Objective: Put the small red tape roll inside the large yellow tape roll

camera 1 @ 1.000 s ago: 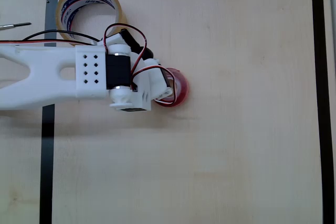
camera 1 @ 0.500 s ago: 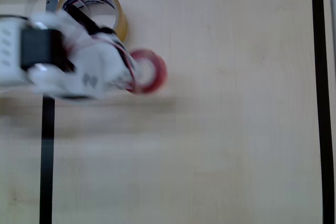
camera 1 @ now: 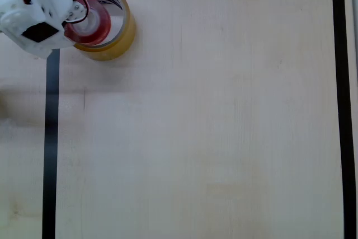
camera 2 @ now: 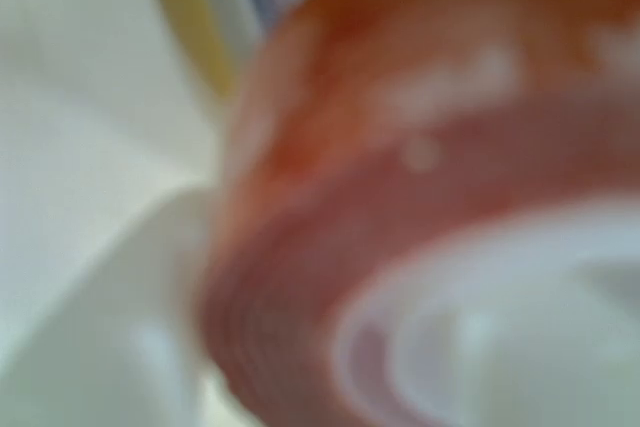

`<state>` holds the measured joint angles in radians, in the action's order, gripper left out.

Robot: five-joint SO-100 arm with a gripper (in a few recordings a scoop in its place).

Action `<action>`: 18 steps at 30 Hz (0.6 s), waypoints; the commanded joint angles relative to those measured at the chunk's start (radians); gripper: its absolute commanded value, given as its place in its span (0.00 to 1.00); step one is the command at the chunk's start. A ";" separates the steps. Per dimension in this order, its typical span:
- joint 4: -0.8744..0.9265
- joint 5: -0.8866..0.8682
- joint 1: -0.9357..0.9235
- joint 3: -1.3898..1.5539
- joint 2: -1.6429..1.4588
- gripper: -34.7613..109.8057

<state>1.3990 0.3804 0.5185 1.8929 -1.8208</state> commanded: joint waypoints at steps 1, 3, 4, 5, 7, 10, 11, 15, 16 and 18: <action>-0.035 -0.009 0.058 0.029 -0.072 0.24; -0.052 -0.011 0.069 0.035 -0.048 0.24; -0.061 -0.011 0.071 0.035 -0.035 0.24; -0.071 -0.011 0.072 0.035 -0.026 0.24; -0.080 -0.011 0.077 0.034 -0.012 0.24; -0.092 -0.011 0.078 0.031 -0.003 0.25; -0.095 -0.011 0.078 0.031 -0.002 0.27; -0.098 -0.011 0.069 0.034 0.003 0.36; -0.100 -0.011 0.067 0.037 0.003 0.37; -0.107 -0.011 0.064 0.043 0.003 0.40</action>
<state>1.2916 0.3789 0.5814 1.9405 -1.7932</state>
